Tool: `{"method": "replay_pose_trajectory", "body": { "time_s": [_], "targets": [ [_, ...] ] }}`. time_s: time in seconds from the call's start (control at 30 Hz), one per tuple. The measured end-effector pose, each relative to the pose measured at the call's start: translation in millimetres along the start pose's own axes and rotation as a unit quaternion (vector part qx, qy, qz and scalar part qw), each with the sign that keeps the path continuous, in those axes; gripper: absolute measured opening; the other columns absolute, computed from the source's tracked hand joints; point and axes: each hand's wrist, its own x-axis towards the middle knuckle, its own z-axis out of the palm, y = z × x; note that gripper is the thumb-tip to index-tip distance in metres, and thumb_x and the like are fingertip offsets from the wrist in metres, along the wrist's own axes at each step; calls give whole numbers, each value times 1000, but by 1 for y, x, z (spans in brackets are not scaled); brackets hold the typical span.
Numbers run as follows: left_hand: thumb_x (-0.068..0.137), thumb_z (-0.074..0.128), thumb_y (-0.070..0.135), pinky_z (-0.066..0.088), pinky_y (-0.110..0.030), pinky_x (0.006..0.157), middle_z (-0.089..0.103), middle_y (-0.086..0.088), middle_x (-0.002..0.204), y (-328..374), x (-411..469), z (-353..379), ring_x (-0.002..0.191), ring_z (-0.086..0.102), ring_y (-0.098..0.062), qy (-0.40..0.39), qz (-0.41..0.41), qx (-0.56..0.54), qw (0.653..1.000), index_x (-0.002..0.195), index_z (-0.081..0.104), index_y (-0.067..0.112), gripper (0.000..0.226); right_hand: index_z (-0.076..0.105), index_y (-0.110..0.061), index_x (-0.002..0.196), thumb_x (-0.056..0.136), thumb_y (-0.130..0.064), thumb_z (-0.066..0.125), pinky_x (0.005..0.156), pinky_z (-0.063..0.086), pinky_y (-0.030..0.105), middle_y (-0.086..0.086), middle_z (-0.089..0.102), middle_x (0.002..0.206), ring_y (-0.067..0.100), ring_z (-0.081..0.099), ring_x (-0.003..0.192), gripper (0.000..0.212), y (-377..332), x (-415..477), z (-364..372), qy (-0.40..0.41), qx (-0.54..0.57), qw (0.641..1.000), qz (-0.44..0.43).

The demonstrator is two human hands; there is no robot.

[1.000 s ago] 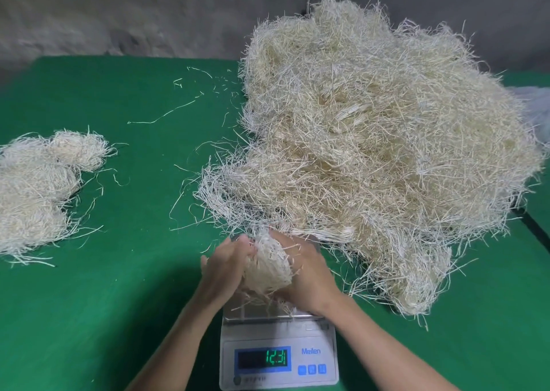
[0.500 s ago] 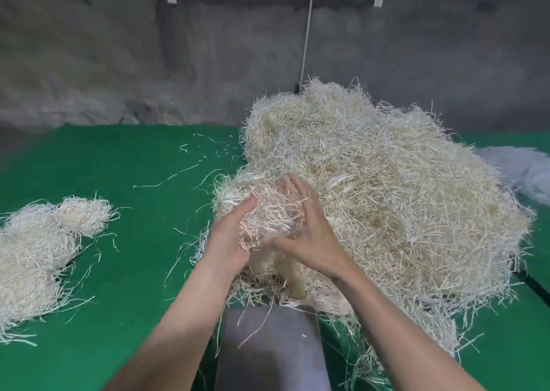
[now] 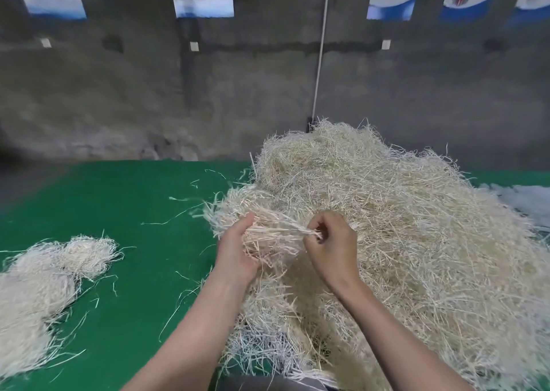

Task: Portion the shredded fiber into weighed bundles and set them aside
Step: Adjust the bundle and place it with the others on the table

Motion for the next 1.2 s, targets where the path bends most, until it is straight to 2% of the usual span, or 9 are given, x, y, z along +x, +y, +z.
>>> {"method": "replay_pose_trajectory", "body": {
  "time_s": [0.27, 0.37, 0.47, 0.57, 0.67, 0.77, 0.9, 1.03, 1.2],
  "targets": [
    [61, 79, 18, 44, -49, 98, 34, -19, 146, -26, 22, 15, 126, 45, -38, 27, 14, -7, 1000, 149, 17, 18, 108, 56, -21, 109, 84, -23, 62, 76, 49, 23, -9, 60, 102, 4, 57, 85, 25, 3, 0, 21, -262, -28, 965, 5],
    [58, 71, -2, 41, -49, 103, 37, -17, 145, -8, 41, 8, 126, 46, -35, 85, 95, -28, 991, 148, 14, 12, 107, 62, -23, 96, 87, -9, 58, 55, 38, 13, -13, 57, 73, -5, 47, 55, 17, 14, 3, 13, -265, -58, 962, -38],
    [72, 68, -6, 18, -50, 115, 19, -8, 155, 7, 54, 0, 141, 22, -27, 156, 131, -6, 979, 151, -5, 17, 110, 64, -20, 97, 89, -15, 59, 69, 42, 17, 5, 67, 84, -11, 40, 51, 12, 25, 5, 2, -267, -125, 952, -81],
    [72, 70, -3, 28, -50, 111, 23, -9, 152, 8, 60, 1, 136, 30, -28, 189, 119, -53, 973, 151, -3, 20, 110, 62, -21, 89, 87, -16, 55, 63, 36, 9, -2, 57, 62, -11, 37, 49, 9, 27, 5, 2, -267, -185, 938, -124],
    [77, 70, 2, 39, -48, 105, 27, -10, 150, 36, 73, -22, 133, 36, -29, 249, 160, -99, 950, 151, -3, 18, 105, 45, -29, 75, 85, -11, 46, 47, 38, 10, -9, 44, 56, -4, 43, 49, 20, 42, 2, -17, -271, -239, 930, -58],
    [80, 70, 8, 23, -50, 114, 20, -9, 155, 51, 83, -35, 140, 24, -30, 258, 157, -34, 953, 151, -2, 17, 101, 50, -26, 87, 85, -7, 54, 67, 54, 23, -11, 54, 75, -1, 49, 61, 20, 52, 11, -33, -245, -209, 946, 32],
    [80, 71, 14, 24, -46, 114, 26, -10, 152, 20, 70, -6, 138, 28, -29, 197, 121, 19, 973, 150, 11, 10, 92, 20, -30, 146, 73, -26, 74, 85, 41, 18, -2, 22, 150, 3, 46, 84, 92, 27, 38, -9, -261, -169, 947, 74],
    [78, 71, 15, 33, -45, 108, 35, -9, 148, 9, 62, 21, 133, 35, -29, 146, 110, 3, 983, 146, 26, 9, 82, -13, -31, 148, 65, -36, 81, 109, 28, 28, -4, 5, 157, 17, 34, 134, 125, 3, 48, 28, -323, -67, 934, 133],
    [79, 68, 12, 42, -50, 101, 45, -13, 140, 42, 75, 22, 124, 48, -32, 88, 102, -49, 990, 142, 36, 8, 71, 59, -11, 104, 95, -15, 52, 63, 51, 22, 10, 61, 98, 10, 54, 64, 12, 18, 28, 45, -340, 0, 925, 168]
  ]
}}
